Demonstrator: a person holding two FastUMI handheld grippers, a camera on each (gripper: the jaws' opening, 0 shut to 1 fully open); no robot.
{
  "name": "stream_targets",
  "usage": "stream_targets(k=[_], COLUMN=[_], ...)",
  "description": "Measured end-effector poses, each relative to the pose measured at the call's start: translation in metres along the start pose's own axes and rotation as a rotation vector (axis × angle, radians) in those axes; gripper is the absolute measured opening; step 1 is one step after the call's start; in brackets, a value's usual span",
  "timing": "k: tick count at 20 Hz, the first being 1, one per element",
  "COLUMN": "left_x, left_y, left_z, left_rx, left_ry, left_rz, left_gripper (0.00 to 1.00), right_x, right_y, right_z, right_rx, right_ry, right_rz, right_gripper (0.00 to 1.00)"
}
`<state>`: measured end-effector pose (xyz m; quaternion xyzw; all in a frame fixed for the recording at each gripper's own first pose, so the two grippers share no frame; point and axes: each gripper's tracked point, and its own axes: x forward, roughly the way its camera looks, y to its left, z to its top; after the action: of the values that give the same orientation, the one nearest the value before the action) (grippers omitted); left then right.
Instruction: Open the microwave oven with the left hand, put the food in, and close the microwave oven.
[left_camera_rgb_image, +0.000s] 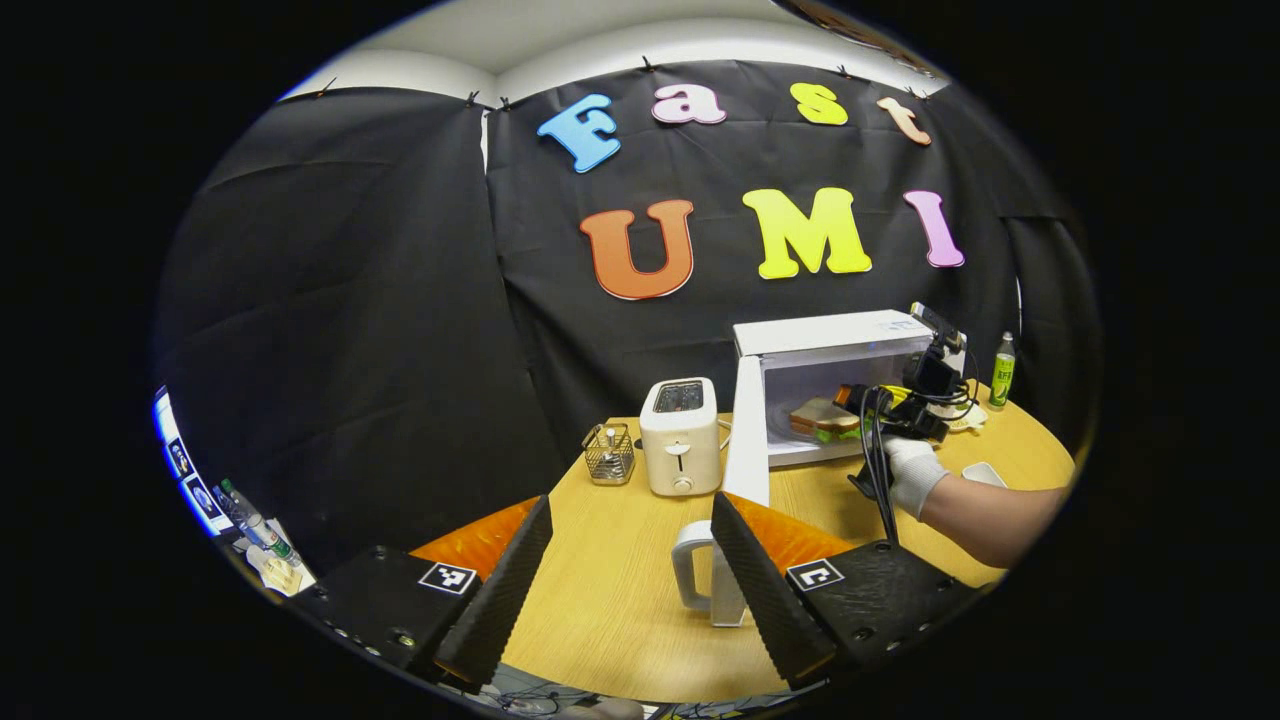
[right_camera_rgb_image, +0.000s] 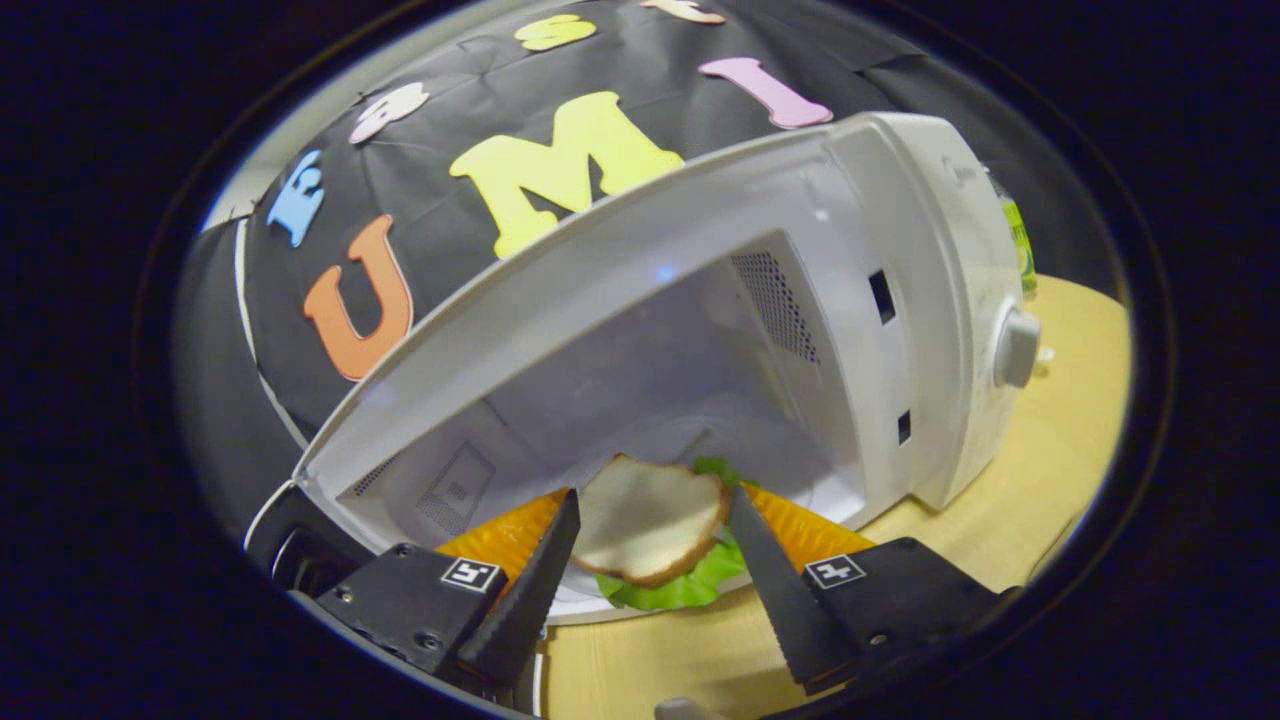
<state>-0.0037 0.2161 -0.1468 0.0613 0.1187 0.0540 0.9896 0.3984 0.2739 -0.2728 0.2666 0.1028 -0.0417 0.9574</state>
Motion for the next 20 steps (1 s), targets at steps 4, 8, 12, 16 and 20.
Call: stream_targets(k=[4, 8, 12, 16, 20], left_x=[0.003, 0.004, 0.003, -0.001, 0.000], left_y=[-0.003, -0.005, 0.001, 0.007, 0.006], left_z=[0.006, 0.012, 0.013, 0.017, 0.022], left_rx=[0.007, -0.016, -0.033, -0.048, -0.044], left_ry=[-0.008, -0.019, -0.025, -0.036, -0.058], left_rz=[-0.004, -0.011, 0.002, 0.015, 0.012], left_gripper=[0.97, 0.97, 0.97, 0.96, 0.96], right_x=[-0.036, -0.082, -0.140, -0.202, -0.258], right_y=[0.004, 0.000, -0.018, -0.042, -0.072], right_z=[0.023, 0.050, 0.088, 0.131, 0.165], right_rx=[-0.092, -0.182, -0.313, -0.388, -0.448], right_ry=[0.015, 0.047, 0.073, 0.075, 0.043], right_rz=[0.054, 0.117, 0.144, 0.138, 0.124], right_gripper=[0.97, 0.97, 0.97, 0.97, 0.97])
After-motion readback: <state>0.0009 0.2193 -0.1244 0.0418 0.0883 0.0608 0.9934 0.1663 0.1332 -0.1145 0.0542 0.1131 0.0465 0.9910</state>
